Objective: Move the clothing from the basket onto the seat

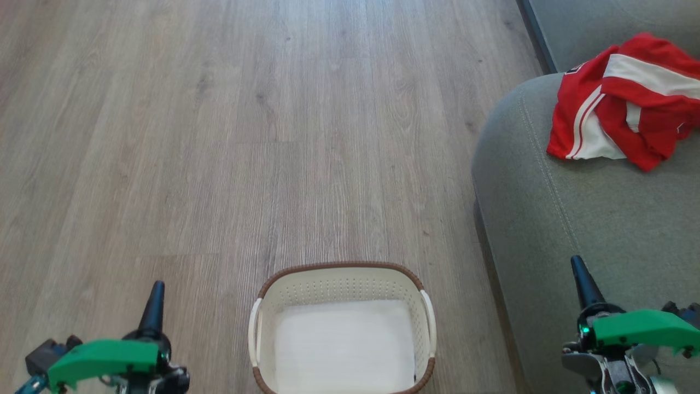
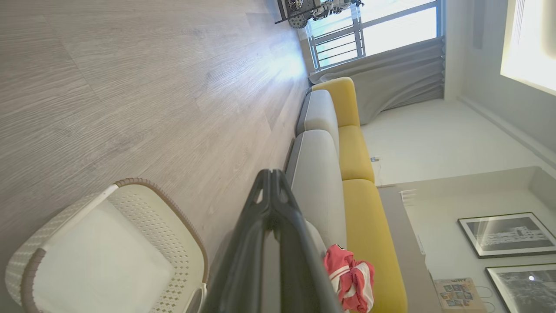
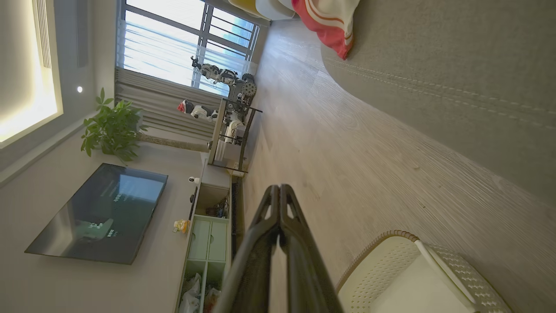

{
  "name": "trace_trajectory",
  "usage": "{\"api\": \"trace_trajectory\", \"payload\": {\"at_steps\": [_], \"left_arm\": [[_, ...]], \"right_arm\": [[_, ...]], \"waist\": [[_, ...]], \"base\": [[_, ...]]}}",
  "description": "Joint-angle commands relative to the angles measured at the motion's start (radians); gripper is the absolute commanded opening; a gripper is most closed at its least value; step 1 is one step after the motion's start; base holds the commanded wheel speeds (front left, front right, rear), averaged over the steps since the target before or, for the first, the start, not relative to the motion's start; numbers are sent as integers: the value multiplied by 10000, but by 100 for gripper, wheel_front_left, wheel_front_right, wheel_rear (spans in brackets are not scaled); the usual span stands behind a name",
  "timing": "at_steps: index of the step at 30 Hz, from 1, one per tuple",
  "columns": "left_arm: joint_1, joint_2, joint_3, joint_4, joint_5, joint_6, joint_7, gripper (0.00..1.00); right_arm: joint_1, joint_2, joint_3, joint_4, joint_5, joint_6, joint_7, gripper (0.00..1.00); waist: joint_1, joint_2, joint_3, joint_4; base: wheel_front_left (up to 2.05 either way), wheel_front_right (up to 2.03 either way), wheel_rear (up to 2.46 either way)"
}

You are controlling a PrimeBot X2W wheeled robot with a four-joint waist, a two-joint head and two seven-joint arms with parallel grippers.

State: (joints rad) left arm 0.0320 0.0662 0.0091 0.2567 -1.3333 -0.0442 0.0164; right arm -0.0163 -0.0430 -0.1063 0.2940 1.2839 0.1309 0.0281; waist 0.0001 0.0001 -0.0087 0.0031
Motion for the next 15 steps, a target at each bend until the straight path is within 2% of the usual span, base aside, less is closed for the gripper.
{"api": "trace_trajectory", "payload": {"at_steps": [1, 15], "left_arm": [[-669, 73, 330, -288, -236, -132, 82, 0], [-1056, 0, 645, -195, -1644, -525, 502, 0]], "right_arm": [[-625, -69, 103, -395, 274, -1, 95, 0], [-782, -71, 7, -447, 1869, -1, 501, 0]], "waist": [[-1, -1, 3, -1], [-1, -1, 65, -17]], "base": [[0, 0, 0], [0, 0, 0]]}}
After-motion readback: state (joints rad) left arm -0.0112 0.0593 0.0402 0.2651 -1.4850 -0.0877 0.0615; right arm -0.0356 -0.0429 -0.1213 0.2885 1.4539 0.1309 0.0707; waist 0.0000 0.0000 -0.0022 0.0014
